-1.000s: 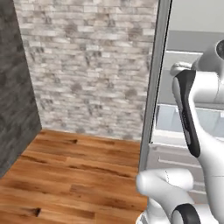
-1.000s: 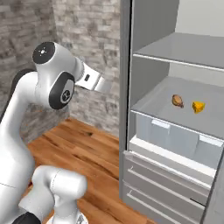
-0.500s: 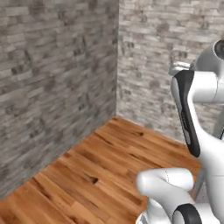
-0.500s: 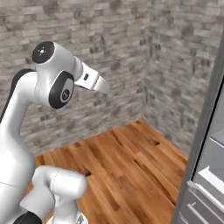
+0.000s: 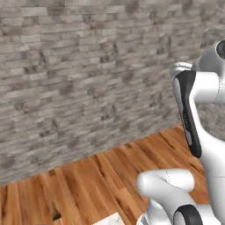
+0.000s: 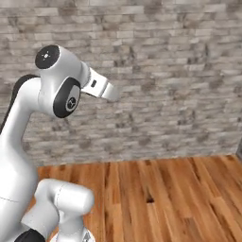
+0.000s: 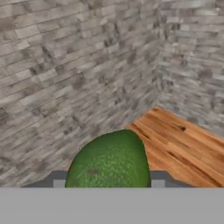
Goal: Take the cheese, chicken drumstick, and avocado from the fridge and place them on the plate on the dining counter to create an appetizer plate.
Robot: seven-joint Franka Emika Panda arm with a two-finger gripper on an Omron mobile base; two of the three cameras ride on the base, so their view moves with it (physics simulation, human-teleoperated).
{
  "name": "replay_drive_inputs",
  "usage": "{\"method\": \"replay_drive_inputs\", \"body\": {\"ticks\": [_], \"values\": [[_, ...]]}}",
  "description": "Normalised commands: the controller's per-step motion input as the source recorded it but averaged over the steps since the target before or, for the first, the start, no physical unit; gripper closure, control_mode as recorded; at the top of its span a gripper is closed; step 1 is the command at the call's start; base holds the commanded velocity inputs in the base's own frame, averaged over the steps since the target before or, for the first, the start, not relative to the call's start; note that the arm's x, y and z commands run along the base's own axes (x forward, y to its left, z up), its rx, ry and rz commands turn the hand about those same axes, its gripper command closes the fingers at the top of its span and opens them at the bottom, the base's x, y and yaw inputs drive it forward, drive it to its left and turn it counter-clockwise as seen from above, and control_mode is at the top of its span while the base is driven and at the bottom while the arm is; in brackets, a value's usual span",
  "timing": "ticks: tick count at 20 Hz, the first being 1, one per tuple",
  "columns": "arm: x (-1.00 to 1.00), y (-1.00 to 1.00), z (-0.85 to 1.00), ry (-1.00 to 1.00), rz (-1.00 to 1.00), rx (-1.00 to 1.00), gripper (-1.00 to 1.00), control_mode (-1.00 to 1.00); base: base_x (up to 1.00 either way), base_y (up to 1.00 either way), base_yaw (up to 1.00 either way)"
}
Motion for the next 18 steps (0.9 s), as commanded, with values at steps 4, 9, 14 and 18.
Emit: {"method": "replay_drive_inputs", "body": {"ticks": [4,9,14,18], "values": [[0.00,0.00,0.00,0.00,0.00,0.00,1.00,1.00,-0.05,0.18,0.84],[0.00,0.00,0.00,0.00,0.00,0.00,1.00,1.00,0.00,0.15,0.82],[0.00,0.00,0.00,0.00,0.00,0.00,1.00,1.00,0.00,0.00,0.79],[0.00,0.00,0.00,0.00,0.00,0.00,1.00,1.00,0.00,-0.36,0.71]]}}
